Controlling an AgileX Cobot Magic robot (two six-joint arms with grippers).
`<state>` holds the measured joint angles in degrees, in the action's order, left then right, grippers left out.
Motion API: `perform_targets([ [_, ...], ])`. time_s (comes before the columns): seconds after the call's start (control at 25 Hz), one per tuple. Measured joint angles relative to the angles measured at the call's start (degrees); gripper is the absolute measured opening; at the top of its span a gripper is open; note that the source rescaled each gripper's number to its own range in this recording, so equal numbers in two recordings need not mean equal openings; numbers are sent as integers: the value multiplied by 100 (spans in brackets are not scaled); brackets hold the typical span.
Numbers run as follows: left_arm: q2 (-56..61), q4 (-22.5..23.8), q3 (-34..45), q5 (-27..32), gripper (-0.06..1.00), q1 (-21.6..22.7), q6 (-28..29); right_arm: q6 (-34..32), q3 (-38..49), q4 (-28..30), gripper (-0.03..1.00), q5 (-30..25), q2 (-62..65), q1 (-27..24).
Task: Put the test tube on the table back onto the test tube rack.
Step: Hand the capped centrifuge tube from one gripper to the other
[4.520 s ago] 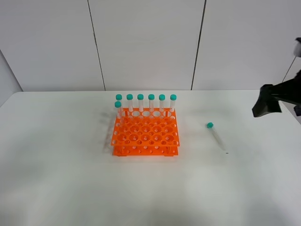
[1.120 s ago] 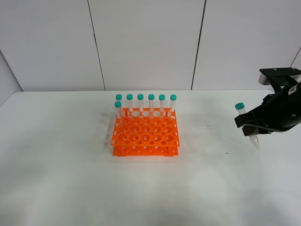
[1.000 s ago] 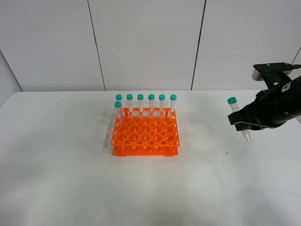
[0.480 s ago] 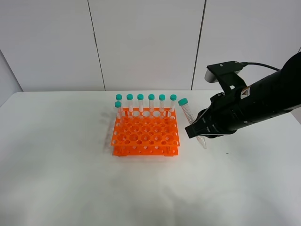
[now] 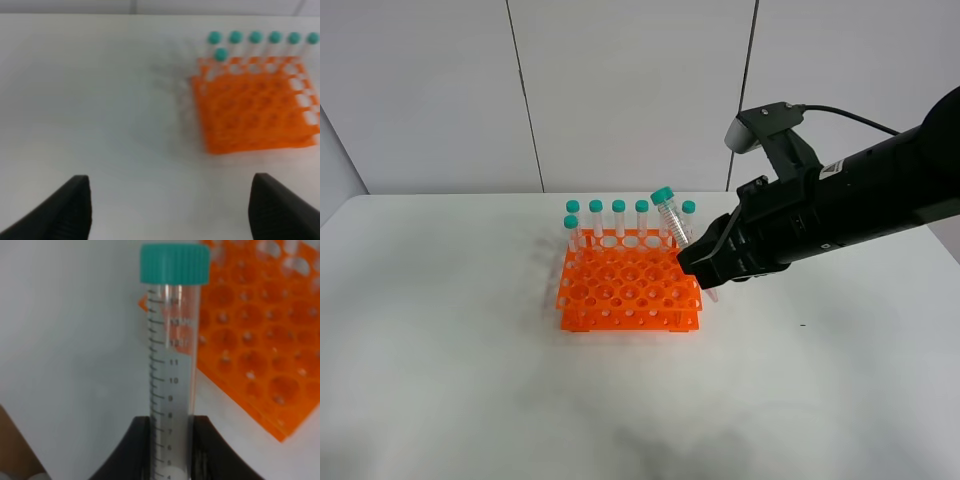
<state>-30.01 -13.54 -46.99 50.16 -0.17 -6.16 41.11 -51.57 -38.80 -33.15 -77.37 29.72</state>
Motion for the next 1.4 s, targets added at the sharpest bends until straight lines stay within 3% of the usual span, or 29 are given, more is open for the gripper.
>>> perform_targets([
  [0.16, -1227, -1275, -27, -750, 99, 0, -798, 709, -2, -523, 3, -303, -252, 0],
  [0.28, -2181, -2507, -27, -1121, 99, 0, -1951, 1511, -2, -955, 3, -645, -494, 0],
  [0.52, -3607, -5271, -27, -948, 99, -116, -4483, 2123, -2, -1737, 3, -590, -604, 0],
  [0.68, -4140, -6480, -27, -1036, 99, -643, -5610, 2167, -2, -1794, 3, -522, -604, 0],
  [0.84, -4554, -6983, -27, -1343, 99, -1250, -5952, 2167, -2, -1808, 3, -512, -604, 0],
  [1.0, -4908, -7083, -27, -1455, 99, -1690, -6006, 2179, -2, -1814, 3, -506, -604, 0],
  [1.2, -5168, -7222, -27, -1578, 99, -2021, -6069, 2179, -2, -1833, 3, -475, -604, 0],
  [1.4, -5280, -7835, -27, -1631, 99, -2293, -6502, 2179, -2, -1833, 3, -473, -604, 0],
])
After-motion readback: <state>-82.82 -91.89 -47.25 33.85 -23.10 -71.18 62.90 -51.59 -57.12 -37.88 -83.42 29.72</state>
